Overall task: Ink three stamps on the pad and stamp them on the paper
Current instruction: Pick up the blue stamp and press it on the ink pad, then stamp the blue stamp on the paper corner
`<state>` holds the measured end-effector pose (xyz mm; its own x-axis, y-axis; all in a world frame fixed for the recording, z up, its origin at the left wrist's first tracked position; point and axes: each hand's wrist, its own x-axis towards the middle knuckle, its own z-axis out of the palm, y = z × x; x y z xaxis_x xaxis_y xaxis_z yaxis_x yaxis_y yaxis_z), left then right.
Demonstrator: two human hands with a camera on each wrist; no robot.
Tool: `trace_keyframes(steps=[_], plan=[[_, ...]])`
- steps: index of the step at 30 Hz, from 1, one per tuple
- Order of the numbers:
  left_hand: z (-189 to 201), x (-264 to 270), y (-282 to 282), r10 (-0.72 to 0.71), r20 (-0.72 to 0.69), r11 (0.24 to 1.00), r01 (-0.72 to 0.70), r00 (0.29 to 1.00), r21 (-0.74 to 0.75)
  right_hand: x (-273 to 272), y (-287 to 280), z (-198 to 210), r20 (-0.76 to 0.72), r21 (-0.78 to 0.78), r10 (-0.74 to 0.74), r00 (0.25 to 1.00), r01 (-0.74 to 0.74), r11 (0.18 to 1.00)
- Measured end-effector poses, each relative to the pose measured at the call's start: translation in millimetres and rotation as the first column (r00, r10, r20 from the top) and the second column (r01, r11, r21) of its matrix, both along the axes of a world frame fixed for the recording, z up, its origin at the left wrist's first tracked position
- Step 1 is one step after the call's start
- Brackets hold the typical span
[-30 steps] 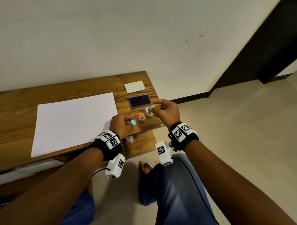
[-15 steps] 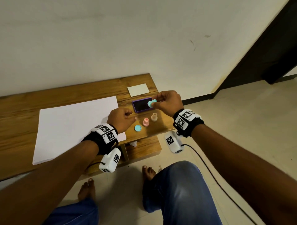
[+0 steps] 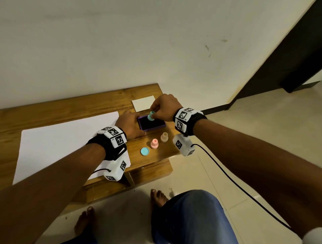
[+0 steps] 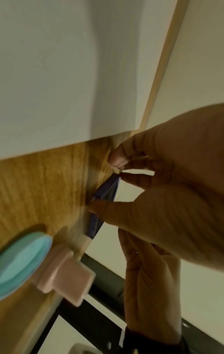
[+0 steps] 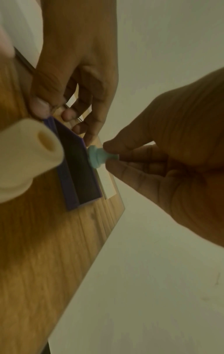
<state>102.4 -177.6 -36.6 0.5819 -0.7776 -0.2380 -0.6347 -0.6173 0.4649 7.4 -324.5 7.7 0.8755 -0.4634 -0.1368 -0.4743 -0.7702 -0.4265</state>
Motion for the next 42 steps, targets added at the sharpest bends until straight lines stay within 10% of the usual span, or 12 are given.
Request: trace_keyframes(steps=[22, 32, 42], plan=[[1.6, -2.1, 1.5, -0.017, -0.027, 0.997, 0.015, 0.999, -0.077, 26.4, 11.6, 4.1, -0.197, -0.079, 0.001, 0.98, -0.017, 0.997], [40.4, 52.3, 150.6, 0.204, 0.02, 0.971, -0.2, 0.979, -0.134, 4.5, 7.2, 23.4, 0.136, 0.197, -0.31, 0.941, 0.281, 0.939], [18.6, 92.9, 284.0, 0.396, 0.047, 0.917, -0.398, 0.917, 0.043, 63.4, 118.5, 39.7, 0.147, 0.155, 0.008, 0.989, -0.031, 0.987]])
